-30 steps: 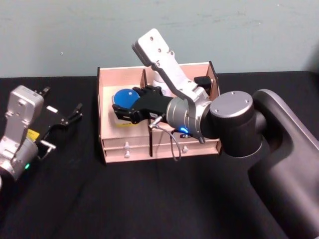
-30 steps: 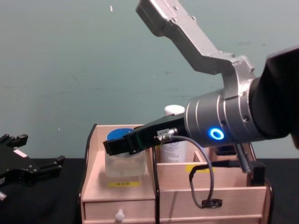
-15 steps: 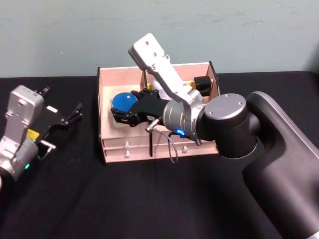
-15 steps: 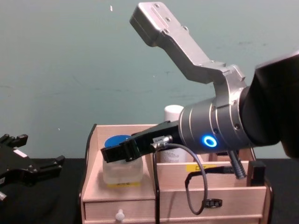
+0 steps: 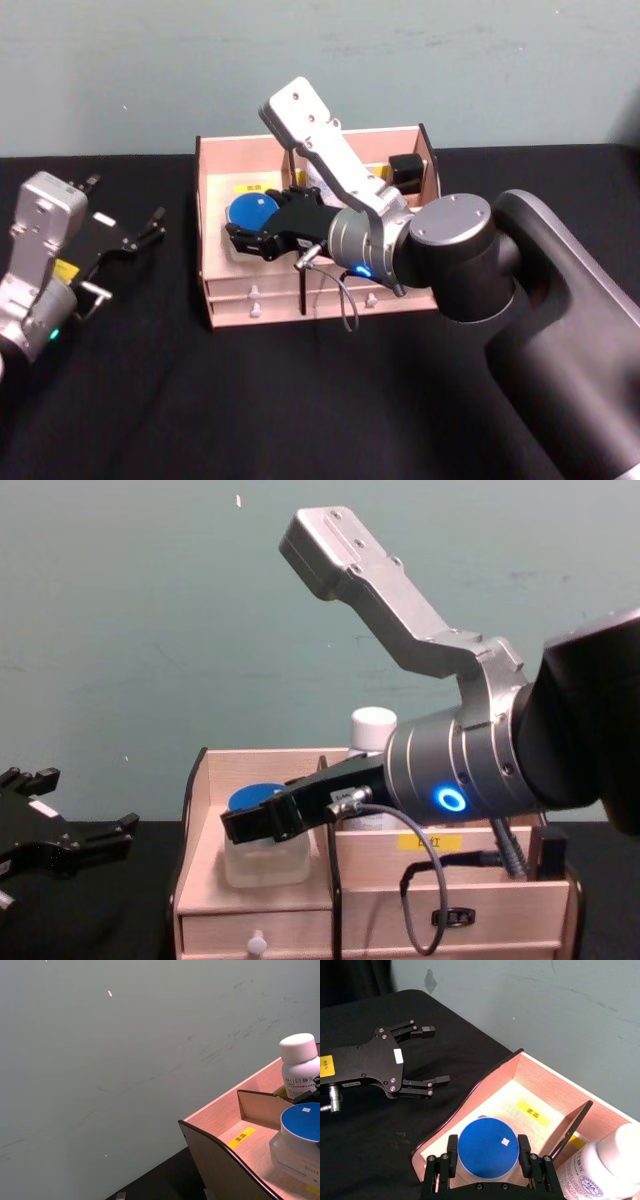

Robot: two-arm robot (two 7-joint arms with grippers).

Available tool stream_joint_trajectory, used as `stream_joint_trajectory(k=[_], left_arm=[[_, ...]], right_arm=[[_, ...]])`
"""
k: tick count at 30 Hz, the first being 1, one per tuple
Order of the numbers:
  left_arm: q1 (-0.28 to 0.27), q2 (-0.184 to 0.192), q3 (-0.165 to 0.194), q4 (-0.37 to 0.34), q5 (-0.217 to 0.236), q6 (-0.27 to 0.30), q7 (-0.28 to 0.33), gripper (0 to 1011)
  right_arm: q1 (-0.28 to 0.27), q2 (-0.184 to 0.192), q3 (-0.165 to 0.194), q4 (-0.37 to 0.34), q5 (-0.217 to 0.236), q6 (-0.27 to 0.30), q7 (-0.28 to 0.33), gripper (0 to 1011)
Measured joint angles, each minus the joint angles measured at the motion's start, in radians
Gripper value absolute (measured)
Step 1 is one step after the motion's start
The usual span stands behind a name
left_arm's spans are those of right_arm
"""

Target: Pick up the facial cleanser and watermelon frost from the table and place them into the tiered storage box.

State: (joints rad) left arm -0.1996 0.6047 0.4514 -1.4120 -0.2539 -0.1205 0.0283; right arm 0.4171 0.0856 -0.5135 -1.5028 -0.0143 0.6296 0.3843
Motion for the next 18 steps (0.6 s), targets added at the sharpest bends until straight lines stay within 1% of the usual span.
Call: stream_joint_trajectory(k=[6,9,10,12,13,14,16,17,18], left_arm=[[0.0,0.0,0.0,0.0,0.0,0.0,0.0,1001],[0.0,0.0,0.0,0.0,0.0,0.0,0.0,1001],[0.0,0.0,0.0,0.0,0.0,0.0,0.0,1001],[0.0,0.0,0.0,0.0,0.0,0.0,0.0,1001],[0.0,0.0,0.0,0.0,0.0,0.0,0.0,1001],[0.0,0.0,0.0,0.0,0.0,0.0,0.0,1001],[0.0,0.0,0.0,0.0,0.0,0.0,0.0,1001],[0.0,0.0,0.0,0.0,0.0,0.0,0.0,1001],[0.0,0.0,0.0,0.0,0.0,0.0,0.0,1001]], right_arm=[[0.0,0.0,0.0,-0.001,0.0,0.001,0.0,713],[-0.001,0.001,-0.001,-0.001,0.0,0.003,0.0,765],[-0.001,0.001,-0.001,-0.001,0.0,0.003,0.0,821],[-0.002,0.001,0.0,-0.002,0.0,0.001,-0.001,849],[-0.004,0.0,0.003,-0.004,0.0,-0.004,-0.004,874],[-0.006,-0.001,0.006,-0.007,-0.001,-0.012,-0.008,921],[-0.009,-0.003,0.012,-0.011,-0.003,-0.025,-0.016,956],[-0.013,-0.005,0.016,-0.016,-0.008,-0.041,-0.027,999],[-0.014,-0.005,0.018,-0.019,-0.011,-0.048,-0.031,999]])
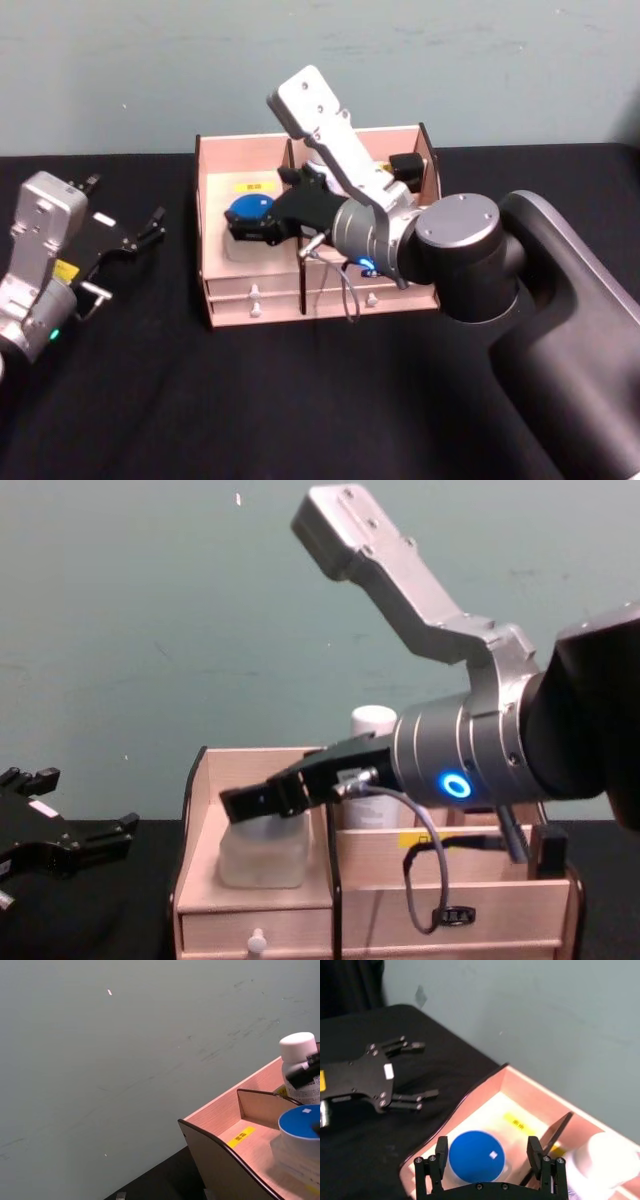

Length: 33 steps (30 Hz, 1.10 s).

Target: Pick up the facial cleanser and watermelon frost from the table and place them into the tiered storage box.

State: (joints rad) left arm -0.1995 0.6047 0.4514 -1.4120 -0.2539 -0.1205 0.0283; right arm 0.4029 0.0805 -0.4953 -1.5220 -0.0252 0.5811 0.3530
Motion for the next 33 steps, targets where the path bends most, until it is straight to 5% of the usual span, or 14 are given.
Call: stream_joint_trajectory(k=[9,18,23,33], left_arm=[[0.0,0.0,0.0,0.0,0.0,0.0,0.0,1001],[0.0,0.0,0.0,0.0,0.0,0.0,0.0,1001],[0.0,0.0,0.0,0.0,0.0,0.0,0.0,1001],[0.0,0.0,0.0,0.0,0.0,0.0,0.0,1001]], right_arm=[[-0.025,0.004,0.02,-0.052,-0.025,-0.059,-0.028,1003],[-0.095,0.039,0.052,-0.196,-0.027,-0.107,-0.035,1003],[-0.18,0.075,0.095,-0.314,-0.053,-0.171,-0.087,1003],[-0.272,0.077,0.18,-0.371,-0.134,-0.268,-0.224,1003]])
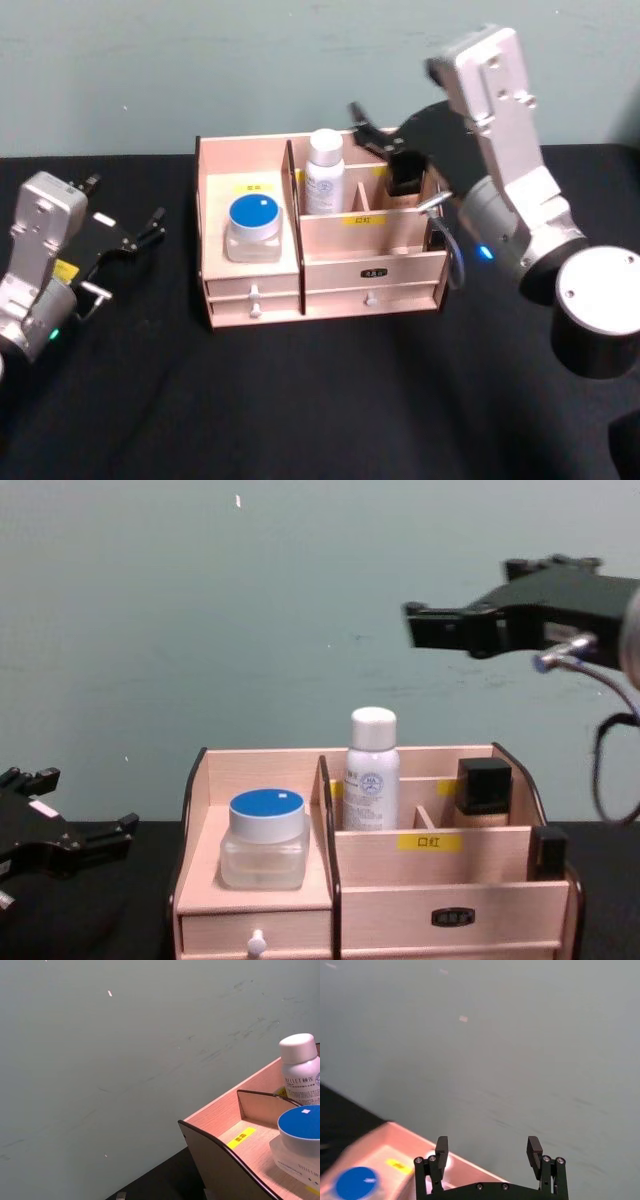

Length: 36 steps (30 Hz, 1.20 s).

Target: Pick up the facial cleanser and watermelon frost from the table and place them into the tiered storage box.

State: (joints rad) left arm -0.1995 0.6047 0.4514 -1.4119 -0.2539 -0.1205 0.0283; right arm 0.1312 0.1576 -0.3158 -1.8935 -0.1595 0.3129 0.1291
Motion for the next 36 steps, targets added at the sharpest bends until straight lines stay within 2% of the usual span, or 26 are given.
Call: stream_joint_trajectory(k=[8,12,30,36], left_arm=[[0.0,0.0,0.0,0.0,0.0,0.0,0.0,1001],[0.0,0.0,0.0,0.0,0.0,0.0,0.0,1001],[0.0,0.0,0.0,0.0,0.0,0.0,0.0,1001],[0.0,0.0,0.0,0.0,0.0,0.0,0.0,1001]], right_arm=[[-0.041,-0.054,0.076,0.054,-0.072,-0.027,-0.15,1003],[-0.049,-0.068,0.099,0.088,-0.098,-0.028,-0.189,1003],[-0.065,-0.1,0.133,0.239,-0.144,-0.031,-0.188,1003],[-0.064,-0.099,0.133,0.239,-0.145,-0.032,-0.188,1003]])
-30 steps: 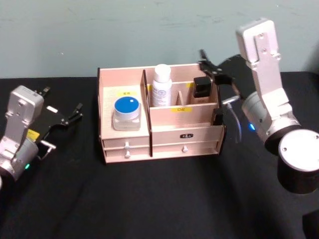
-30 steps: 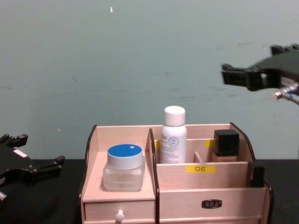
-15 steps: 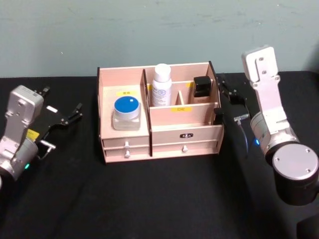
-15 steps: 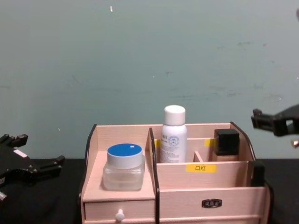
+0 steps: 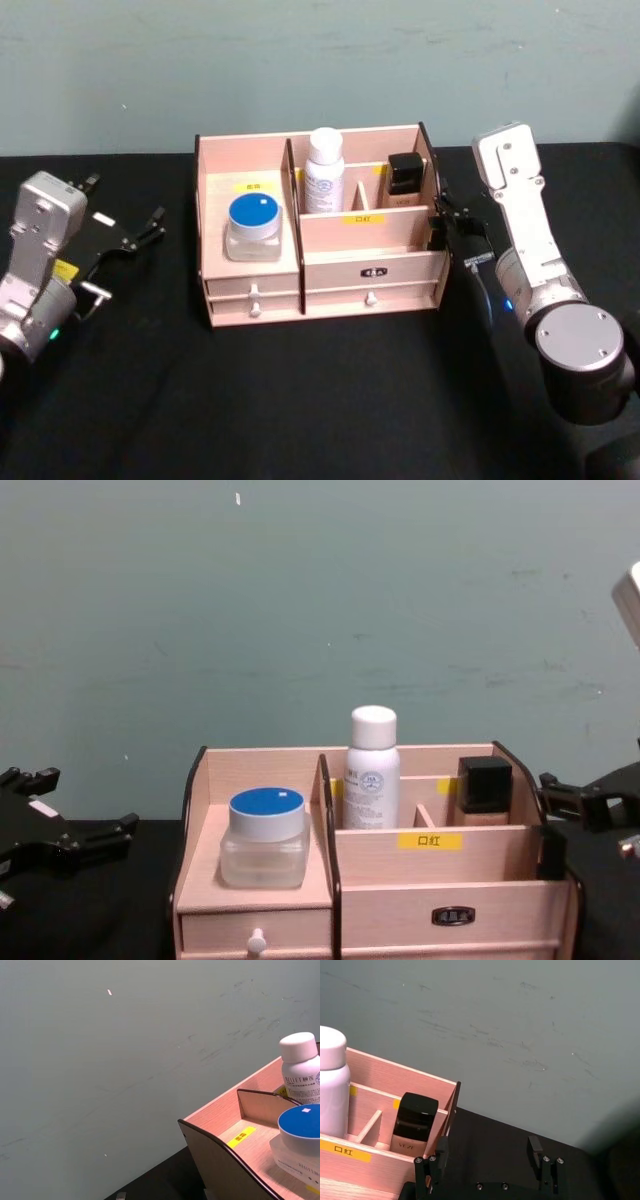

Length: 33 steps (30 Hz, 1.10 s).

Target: Pick up the facial cleanser and watermelon frost from the table and place them into the tiered storage box.

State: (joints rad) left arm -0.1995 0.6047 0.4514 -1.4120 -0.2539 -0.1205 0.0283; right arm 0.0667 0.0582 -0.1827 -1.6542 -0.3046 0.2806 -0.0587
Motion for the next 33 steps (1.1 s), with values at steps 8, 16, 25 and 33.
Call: stream_joint_trajectory(k=[8,16,25,33], left_arm=[[0.0,0.0,0.0,0.0,0.0,0.0,0.0,1001],[0.0,0.0,0.0,0.0,0.0,0.0,0.0,1001],[0.0,0.0,0.0,0.0,0.0,0.0,0.0,1001],[0.0,0.0,0.0,0.0,0.0,0.0,0.0,1001]], right_arm=[[0.0,0.001,-0.001,-0.005,0.001,0.0,0.0,1003],[0.0,0.002,-0.002,-0.008,0.002,0.0,0.001,1003],[0.0,0.003,-0.002,-0.01,0.003,0.0,0.001,1003],[0.0,0.003,-0.003,-0.011,0.003,0.001,0.001,1003]])
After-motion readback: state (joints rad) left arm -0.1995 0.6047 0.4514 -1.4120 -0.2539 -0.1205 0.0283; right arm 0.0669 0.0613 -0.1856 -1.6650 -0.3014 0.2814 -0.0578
